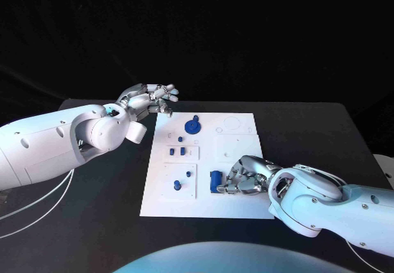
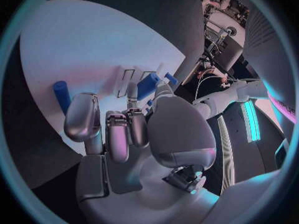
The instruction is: Assemble the parts on the task board
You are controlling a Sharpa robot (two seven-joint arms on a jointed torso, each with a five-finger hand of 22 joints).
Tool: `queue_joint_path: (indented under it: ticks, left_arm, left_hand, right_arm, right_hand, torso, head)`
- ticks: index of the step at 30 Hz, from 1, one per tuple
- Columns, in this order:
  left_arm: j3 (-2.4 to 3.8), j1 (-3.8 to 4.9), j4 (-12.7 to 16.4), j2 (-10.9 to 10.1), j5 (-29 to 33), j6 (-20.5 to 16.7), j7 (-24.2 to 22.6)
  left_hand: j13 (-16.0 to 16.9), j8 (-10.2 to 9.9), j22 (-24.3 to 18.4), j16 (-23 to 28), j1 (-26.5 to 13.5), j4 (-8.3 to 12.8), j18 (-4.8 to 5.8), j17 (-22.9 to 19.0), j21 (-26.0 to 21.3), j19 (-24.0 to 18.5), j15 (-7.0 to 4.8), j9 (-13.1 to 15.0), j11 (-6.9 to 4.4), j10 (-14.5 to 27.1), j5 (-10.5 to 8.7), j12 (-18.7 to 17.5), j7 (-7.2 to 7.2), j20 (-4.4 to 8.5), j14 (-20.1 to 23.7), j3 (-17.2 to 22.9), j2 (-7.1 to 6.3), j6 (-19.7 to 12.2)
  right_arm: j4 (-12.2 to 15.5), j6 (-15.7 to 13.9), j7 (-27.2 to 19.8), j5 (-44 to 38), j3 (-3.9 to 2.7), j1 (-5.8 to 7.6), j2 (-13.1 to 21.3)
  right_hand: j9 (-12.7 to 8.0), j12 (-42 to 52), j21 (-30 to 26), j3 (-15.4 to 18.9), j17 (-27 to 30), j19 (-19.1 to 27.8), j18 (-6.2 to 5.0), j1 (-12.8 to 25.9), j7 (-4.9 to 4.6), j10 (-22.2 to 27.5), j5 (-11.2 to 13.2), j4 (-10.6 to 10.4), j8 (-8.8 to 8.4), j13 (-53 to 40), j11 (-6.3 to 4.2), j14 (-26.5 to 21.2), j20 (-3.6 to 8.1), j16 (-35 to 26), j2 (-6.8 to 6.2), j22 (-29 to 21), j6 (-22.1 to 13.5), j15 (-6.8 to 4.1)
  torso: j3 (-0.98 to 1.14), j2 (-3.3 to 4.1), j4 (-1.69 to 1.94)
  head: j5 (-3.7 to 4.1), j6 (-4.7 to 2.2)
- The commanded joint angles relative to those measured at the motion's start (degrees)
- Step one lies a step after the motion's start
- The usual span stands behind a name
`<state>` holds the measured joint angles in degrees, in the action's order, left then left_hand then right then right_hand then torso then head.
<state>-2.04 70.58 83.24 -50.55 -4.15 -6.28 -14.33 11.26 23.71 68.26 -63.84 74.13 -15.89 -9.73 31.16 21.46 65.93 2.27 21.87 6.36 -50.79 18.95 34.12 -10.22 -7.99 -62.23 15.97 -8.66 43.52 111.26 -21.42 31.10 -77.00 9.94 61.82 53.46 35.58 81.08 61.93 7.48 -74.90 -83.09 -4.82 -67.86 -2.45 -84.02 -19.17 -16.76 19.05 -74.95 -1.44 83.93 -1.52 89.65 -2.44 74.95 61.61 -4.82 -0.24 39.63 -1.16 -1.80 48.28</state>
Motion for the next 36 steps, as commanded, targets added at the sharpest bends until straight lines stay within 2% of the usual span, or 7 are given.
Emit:
queue_joint_path:
  ticks: [1,8,12,14,17,20,36]
  left_arm:
    - [0.04,0.03,0.17,0.05,0.13,0.69,-0.15]
    - [0.04,0.03,0.22,-0.08,0.13,0.64,-0.09]
    - [0.04,0.03,0.24,-0.13,0.13,0.64,-0.05]
    - [0.04,0.03,0.24,-0.16,0.13,0.65,-0.02]
    - [0.04,0.03,0.22,-0.19,0.13,0.67,0.01]
    - [0.04,0.03,0.15,-0.14,0.13,0.71,0.01]
    - [0.03,0.03,0.20,-0.21,0.12,0.67,-0.04]
  left_hand:
    - [0.00,0.39,-0.06,-0.23,0.04,-0.24,-0.52,-0.07,-0.21,0.25,0.05,0.07,0.00,0.27,-0.20,0.21,0.09,-0.17,0.32,-0.01,0.60,-0.43]
    - [0.00,0.39,-0.06,-0.23,0.04,-0.24,-0.52,-0.07,-0.21,0.25,0.05,0.07,0.00,0.27,-0.20,0.21,0.09,-0.17,0.32,-0.01,0.60,-0.43]
    - [0.01,0.50,-0.07,-0.30,0.01,-0.31,-0.53,-0.14,-0.32,0.31,0.06,0.07,-0.01,0.37,-0.47,0.34,0.11,-0.18,0.35,-0.15,0.74,-0.53]
    - [0.01,0.50,-0.07,-0.30,0.01,-0.31,-0.53,-0.14,-0.32,0.31,0.06,0.07,-0.01,0.37,-0.47,0.34,0.11,-0.18,0.35,-0.15,0.74,-0.53]
    - [0.01,0.50,-0.07,-0.30,0.01,-0.31,-0.53,-0.14,-0.32,0.31,0.06,0.07,-0.01,0.37,-0.47,0.34,0.11,-0.18,0.35,-0.15,0.74,-0.53]
    - [0.01,0.53,-0.07,-0.31,0.04,-0.30,-0.53,-0.16,-0.34,0.32,0.05,0.07,-0.01,0.40,-0.48,0.36,0.12,-0.18,0.36,-0.16,0.77,-0.54]
    - [0.00,0.57,-0.07,-0.32,0.11,-0.27,-0.53,-0.18,-0.38,0.33,0.06,0.08,0.00,0.50,-0.50,0.37,0.12,-0.18,0.38,-0.18,0.80,-0.57]
  right_arm:
    - [-0.85,1.20,0.07,-0.98,0.00,-0.01,-0.49]
    - [-1.50,1.25,0.05,-1.09,0.00,0.00,-0.85]
    - [-1.43,1.99,-0.27,-1.01,0.01,0.00,-0.70]
    - [-1.39,2.56,-0.67,-0.90,0.01,0.00,-0.63]
    - [-1.35,3.27,-1.43,-0.73,0.01,0.00,-0.66]
    - [-1.31,3.71,-1.97,-0.57,0.01,-0.01,-0.74]
    - [-0.47,2.04,-2.14,-0.99,0.00,-0.01,0.39]
  right_hand:
    - [0.07,0.32,0.34,-0.21,-14.69,-0.33,-0.08,-1.43,0.06,-1.22,-0.97,0.09,-0.28,-7.17,-0.20,5.98,0.14,0.23,0.50,7.99,0.30,-0.16]
    - [0.08,0.42,0.41,-0.23,-14.71,-0.35,-0.06,-2.00,0.09,-1.28,-1.16,0.11,-0.34,-7.28,-0.24,5.99,0.17,0.23,0.58,8.03,0.33,-0.18]
    - [0.14,0.36,0.28,0.31,-14.65,-0.33,-0.07,-2.38,0.08,-1.26,-1.06,0.09,-0.37,-7.25,-0.23,5.97,0.20,0.21,-0.12,8.03,0.44,-0.20]
    - [0.23,0.29,0.24,1.03,-14.58,-0.33,-0.07,-3.18,0.07,-1.23,-0.22,0.11,-0.45,-7.22,-0.23,5.96,0.21,0.19,-1.06,8.06,0.52,-0.20]
    - [0.38,0.30,0.07,1.96,-14.53,-0.30,-0.07,-6.22,0.02,-1.24,3.33,0.16,-0.61,-7.30,-0.20,5.95,0.21,0.17,-2.62,8.10,0.64,-0.19]
    - [0.47,0.39,-0.11,2.84,-14.52,-0.27,-0.08,-7.27,-0.04,-1.32,5.52,0.05,-0.73,-7.40,-0.14,5.94,0.17,0.17,-3.21,8.11,0.81,-0.13]
    - [0.61,0.55,-0.11,3.33,-14.73,-0.32,-0.08,-7.41,-0.02,-1.43,6.56,-0.06,-0.70,-7.58,-0.14,5.99,0.15,0.23,-2.79,8.16,1.16,-0.12]
  torso:
    - [0.00,0.00,0.05]
    - [-0.02,0.00,-0.01]
    - [0.00,-0.02,-0.03]
    - [0.01,-0.03,-0.03]
    - [0.02,-0.01,-0.04]
    - [0.01,-0.01,-0.03]
    - [0.03,-0.03,-0.02]
  head:
    - [0.03,0.00]
    - [-0.02,0.11]
    - [-0.07,0.16]
    - [-0.09,0.20]
    - [-0.11,0.24]
    - [-0.03,0.24]
    - [-0.15,0.38]
